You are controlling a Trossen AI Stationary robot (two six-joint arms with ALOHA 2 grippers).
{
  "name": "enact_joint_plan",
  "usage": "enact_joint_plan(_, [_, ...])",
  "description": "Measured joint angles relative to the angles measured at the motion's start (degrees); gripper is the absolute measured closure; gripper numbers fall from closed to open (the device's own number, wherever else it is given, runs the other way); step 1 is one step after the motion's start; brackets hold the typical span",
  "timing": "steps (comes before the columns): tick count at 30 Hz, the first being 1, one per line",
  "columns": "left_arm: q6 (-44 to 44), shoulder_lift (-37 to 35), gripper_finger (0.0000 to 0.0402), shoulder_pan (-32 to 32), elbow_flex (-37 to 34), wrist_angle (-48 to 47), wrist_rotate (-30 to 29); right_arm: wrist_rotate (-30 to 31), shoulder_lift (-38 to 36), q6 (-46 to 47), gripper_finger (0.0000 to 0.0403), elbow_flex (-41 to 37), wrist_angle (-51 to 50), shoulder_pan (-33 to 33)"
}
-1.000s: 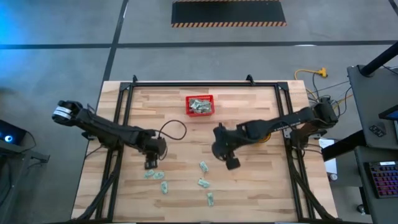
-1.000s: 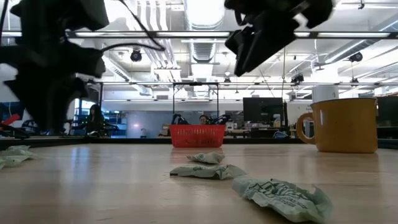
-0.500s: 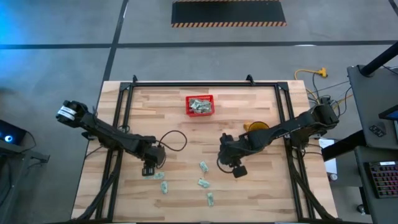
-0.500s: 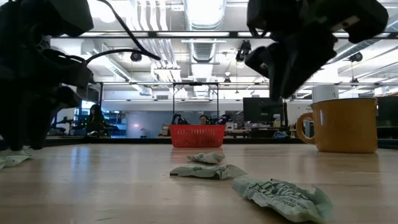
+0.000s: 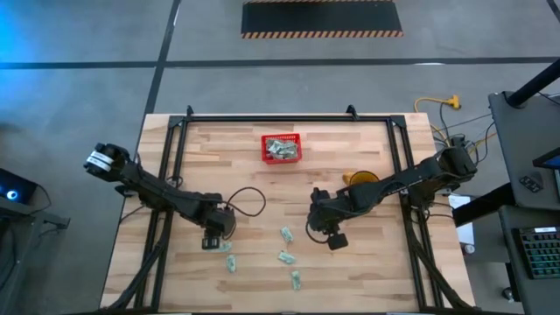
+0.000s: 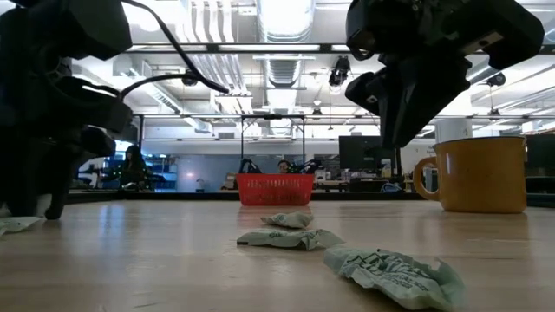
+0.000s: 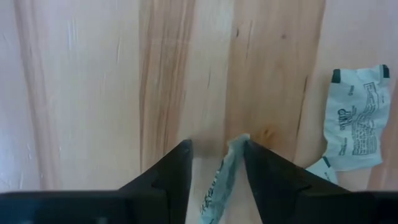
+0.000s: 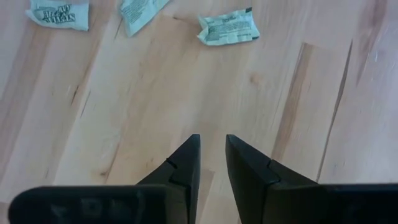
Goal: Pick and place Stevia / Truvia into bins
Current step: Put the white stevia packet into the red bin
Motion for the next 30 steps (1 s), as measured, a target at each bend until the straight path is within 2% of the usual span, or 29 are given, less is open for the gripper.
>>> enact_joint_plan(9, [0.0,-1.4,0.0388,0.1,0.2,-0.1,0.5,0.0,0.0,0.0,0.0335,0.0,0.2,0.0])
enact_joint_plan(15, [0.8,-1.6,0.0395,0.1,0.7,-0.5,0.5,-0.1,0.0,0.0,0.0335,0.0,0.2,0.0])
enact_joint_plan(18, [3.2,-1.6,0.0395,0.1,0.9,-0.5,-1.6,-0.1,0.0,0.0,0.0335,0.0,0.3,0.0])
enact_joint_plan(23, [11.5,-1.7,0.0394,0.5,3.4,-0.4,-12.3,-0.1,0.0,0.0,0.0335,0.0,0.4,0.0])
enact_joint_plan(26, [17.4,-1.7,0.0394,0.9,5.4,0.7,-22.8,-0.1,0.0,0.0,0.0335,0.0,0.4,0.0])
enact_joint_plan(30, [27.6,-1.7,0.0394,2.3,6.3,9.4,-35.8,-0.1,0.0,0.0,0.0335,0.0,0.4,0.0])
